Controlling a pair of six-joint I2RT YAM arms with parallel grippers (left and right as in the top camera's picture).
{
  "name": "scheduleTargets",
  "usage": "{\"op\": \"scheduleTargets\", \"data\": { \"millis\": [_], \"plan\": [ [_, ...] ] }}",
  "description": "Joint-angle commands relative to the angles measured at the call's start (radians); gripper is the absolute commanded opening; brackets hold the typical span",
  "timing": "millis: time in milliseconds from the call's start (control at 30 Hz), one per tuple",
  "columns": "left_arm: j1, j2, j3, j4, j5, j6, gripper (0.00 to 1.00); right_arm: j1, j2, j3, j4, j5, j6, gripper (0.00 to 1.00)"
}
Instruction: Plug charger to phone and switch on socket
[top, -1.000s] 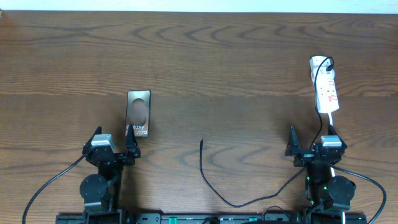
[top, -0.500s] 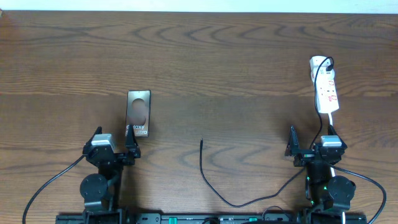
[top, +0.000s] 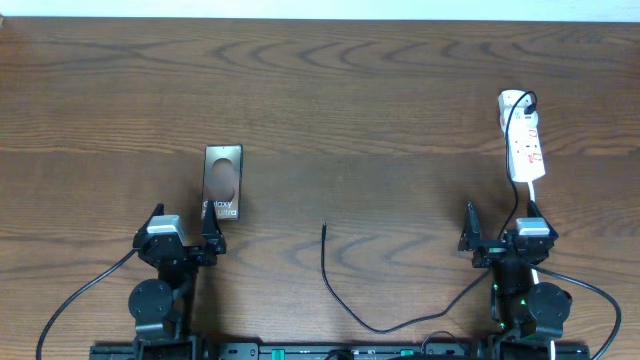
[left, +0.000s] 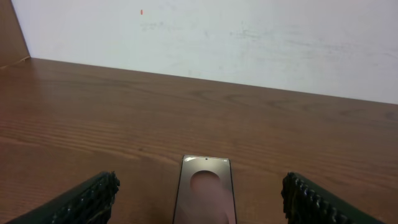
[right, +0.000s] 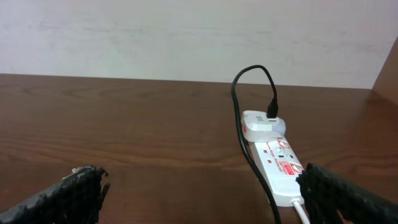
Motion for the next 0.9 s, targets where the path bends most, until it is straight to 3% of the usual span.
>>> {"op": "scheduleTargets", "data": {
  "millis": [0, 500, 867],
  "plan": [
    [0.005, 0.003, -0.013, -0.037, 0.017, 0.017, 0.86, 0.001, 0.002, -0.001, -0.005, 0.012, 0.013, 0.99],
    [0.005, 0.036, 0.151, -0.040, 0.017, 0.018, 0.86, 0.001, 0.002, -0.001, -0.005, 0.012, 0.013, 0.99],
    [0.005, 0.421, 0.459, -0.068, 0.017, 0.018, 0.86, 0.001, 0.002, -0.001, -0.005, 0.012, 0.013, 0.99]
  ]
}}
